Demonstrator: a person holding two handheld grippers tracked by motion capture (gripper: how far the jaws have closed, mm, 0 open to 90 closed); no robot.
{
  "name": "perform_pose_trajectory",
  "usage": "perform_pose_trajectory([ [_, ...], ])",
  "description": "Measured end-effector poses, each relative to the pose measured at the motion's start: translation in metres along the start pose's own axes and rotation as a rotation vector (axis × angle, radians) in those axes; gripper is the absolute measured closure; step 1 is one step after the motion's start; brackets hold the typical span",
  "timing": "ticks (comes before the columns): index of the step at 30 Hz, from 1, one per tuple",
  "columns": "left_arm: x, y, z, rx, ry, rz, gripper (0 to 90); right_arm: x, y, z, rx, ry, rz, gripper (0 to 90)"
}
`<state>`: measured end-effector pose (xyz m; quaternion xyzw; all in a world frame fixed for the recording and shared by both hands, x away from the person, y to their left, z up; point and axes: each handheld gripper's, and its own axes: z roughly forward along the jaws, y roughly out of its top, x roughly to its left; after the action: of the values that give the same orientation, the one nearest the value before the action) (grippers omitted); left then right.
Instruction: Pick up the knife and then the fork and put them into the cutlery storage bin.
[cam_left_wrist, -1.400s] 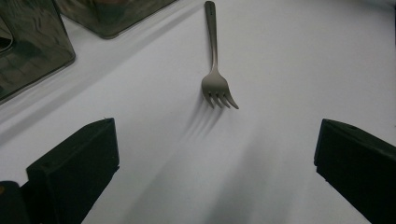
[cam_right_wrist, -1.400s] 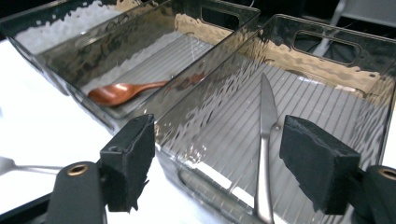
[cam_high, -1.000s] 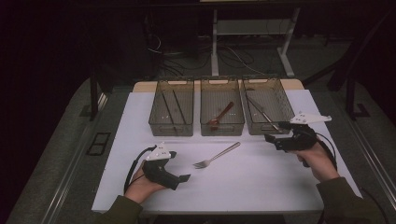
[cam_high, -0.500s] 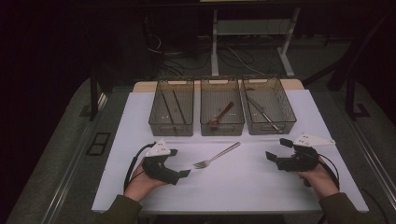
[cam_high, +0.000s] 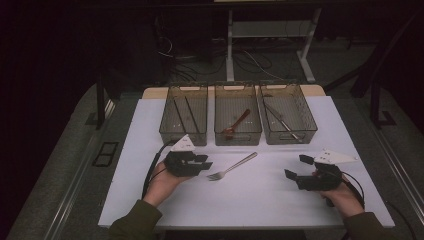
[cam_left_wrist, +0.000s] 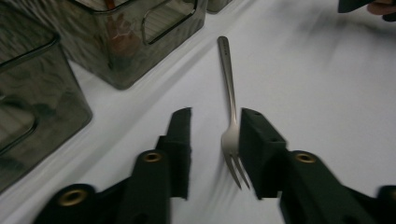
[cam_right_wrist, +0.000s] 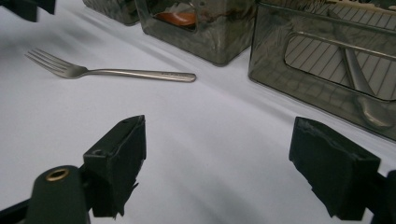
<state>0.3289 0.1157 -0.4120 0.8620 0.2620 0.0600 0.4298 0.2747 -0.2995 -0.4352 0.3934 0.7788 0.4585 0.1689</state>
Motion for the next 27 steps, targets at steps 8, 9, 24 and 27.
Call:
perform_pose_trajectory([
  [8,0.001,0.025,0.043,0.06,-0.012,0.012,88.7,0.0,-0.001,0.001,-0.001,0.003,0.002,17.7],
  [9,0.001,0.027,0.048,0.064,-0.013,0.013,88.8,0.0,0.0,0.001,0.0,0.004,0.005,17.8],
  [24,-0.001,0.037,0.095,0.148,-0.025,0.037,88.8,-0.001,-0.001,0.001,0.001,0.012,0.004,17.7],
  [27,-0.001,0.04,0.1,0.148,-0.033,0.039,88.8,-0.001,-0.001,0.001,0.0,0.012,0.004,17.8],
])
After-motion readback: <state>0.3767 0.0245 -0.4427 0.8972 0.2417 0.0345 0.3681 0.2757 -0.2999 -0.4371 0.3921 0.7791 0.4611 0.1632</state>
